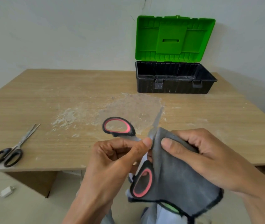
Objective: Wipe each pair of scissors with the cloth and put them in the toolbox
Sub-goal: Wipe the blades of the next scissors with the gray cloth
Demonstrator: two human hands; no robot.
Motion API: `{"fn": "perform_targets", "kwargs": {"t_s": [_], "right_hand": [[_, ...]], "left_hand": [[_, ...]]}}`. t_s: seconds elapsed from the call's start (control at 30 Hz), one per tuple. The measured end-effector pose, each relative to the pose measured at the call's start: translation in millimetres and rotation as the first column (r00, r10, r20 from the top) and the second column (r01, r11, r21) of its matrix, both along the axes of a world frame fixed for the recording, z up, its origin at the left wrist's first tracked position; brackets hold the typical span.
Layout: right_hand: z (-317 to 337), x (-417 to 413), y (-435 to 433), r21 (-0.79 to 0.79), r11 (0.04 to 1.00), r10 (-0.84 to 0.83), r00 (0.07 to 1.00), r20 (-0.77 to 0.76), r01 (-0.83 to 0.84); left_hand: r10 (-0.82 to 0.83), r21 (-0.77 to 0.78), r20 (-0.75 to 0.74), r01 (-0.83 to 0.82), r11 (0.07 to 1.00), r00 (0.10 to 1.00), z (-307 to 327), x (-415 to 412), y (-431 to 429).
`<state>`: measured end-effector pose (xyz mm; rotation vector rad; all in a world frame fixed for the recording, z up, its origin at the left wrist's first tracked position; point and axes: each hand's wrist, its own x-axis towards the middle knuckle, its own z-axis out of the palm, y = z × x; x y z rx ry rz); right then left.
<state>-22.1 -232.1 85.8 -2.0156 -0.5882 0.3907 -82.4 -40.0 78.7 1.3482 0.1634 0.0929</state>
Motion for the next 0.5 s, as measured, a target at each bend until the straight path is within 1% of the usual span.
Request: {"fn": "perform_targets", "kwargs": {"t_s": [0.1, 0.23, 0.33, 0.43, 0.5], "right_hand": [[-1.7, -0.7, 6.0, -0.052, 0.998, 0.021, 0.998, 0.064, -0.018], [-0.4, 6.8, -7.8, -0.034, 0.999, -0.027, 0.998, 0.058, 0.029], [-0.8, 4.6, -5.8, -0.050, 0.998, -0.040, 0.997, 0.069, 0.043], [-2.6, 2.3, 3.3, -0.056, 0.998, 0.006, 0.999, 0.036, -0.004], [-1.9, 6.9, -1.5, -0.059, 0.998, 0.001, 1.000, 0.004, 0.000]], "left_hand": [[-0.006, 0.010, -0.004, 0.006, 1.000, 1.000, 1.9, 0.5, -0.9], [0.014, -0.089, -0.055, -0.019, 0.996, 0.998, 3.6, 1.3, 6.0], [-0.016, -0.048, -0.044, 0.013, 0.999, 0.999, 2.0, 1.6, 2.1], [-0.048, -0.040, -0.047, 0.046, 0.998, 0.998, 0.9, 1.8, -3.4], [-0.017, -0.077, -0.063, 0.012, 0.997, 0.998, 1.2, 2.7, 1.5]]}}
